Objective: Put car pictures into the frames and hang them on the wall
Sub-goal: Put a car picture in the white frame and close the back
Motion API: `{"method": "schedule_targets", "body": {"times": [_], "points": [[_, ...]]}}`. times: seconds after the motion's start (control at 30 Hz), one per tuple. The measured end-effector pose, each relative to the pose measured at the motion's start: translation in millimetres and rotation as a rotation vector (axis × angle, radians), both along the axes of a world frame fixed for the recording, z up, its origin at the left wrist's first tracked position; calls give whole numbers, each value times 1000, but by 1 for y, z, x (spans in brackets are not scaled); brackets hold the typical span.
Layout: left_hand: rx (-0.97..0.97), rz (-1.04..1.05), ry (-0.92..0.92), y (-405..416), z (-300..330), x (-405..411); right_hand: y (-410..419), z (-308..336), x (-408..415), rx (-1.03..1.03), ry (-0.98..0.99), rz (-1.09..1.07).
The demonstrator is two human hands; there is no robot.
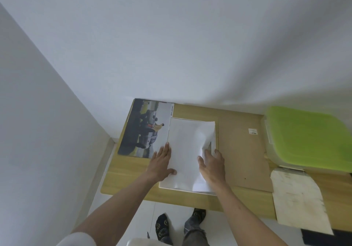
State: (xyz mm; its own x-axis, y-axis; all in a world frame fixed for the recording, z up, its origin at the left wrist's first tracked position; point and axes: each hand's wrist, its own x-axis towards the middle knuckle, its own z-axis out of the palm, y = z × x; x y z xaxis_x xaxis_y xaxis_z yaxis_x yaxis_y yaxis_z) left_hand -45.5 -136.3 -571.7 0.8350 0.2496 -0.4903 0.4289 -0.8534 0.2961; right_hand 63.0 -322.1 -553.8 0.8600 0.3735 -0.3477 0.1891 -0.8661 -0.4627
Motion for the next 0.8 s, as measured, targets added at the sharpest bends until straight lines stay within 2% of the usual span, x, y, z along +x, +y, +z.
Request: {"method": "schedule_targets", "body": {"times": [0.13,0.23,0.33,0.4,0.5,0.6,0.7,0.8], "points": [[-29,13,-25,0,0,-2,5,10,1,302,92,-320],[-61,38,-56,-1,-2,-2,5,14,11,363,147,-546],[-89,68,-98,0,-2,-4,-1,13,19,343,189,-575],[-152,143,-176,-2,-1,-5,-8,13,22,401,238,-593],[-323,375,-331,-6,6,-3,-18,17,26,535,347,-638],[-374,562,-451,-7,18,2,-30,23,29,641,439,-672],[-486,690,-450,-5,25,8,-41,24,30,717,498,-698],[-746,800,-392,-5,26,12,-53,27,28,784,528,-725]]}}
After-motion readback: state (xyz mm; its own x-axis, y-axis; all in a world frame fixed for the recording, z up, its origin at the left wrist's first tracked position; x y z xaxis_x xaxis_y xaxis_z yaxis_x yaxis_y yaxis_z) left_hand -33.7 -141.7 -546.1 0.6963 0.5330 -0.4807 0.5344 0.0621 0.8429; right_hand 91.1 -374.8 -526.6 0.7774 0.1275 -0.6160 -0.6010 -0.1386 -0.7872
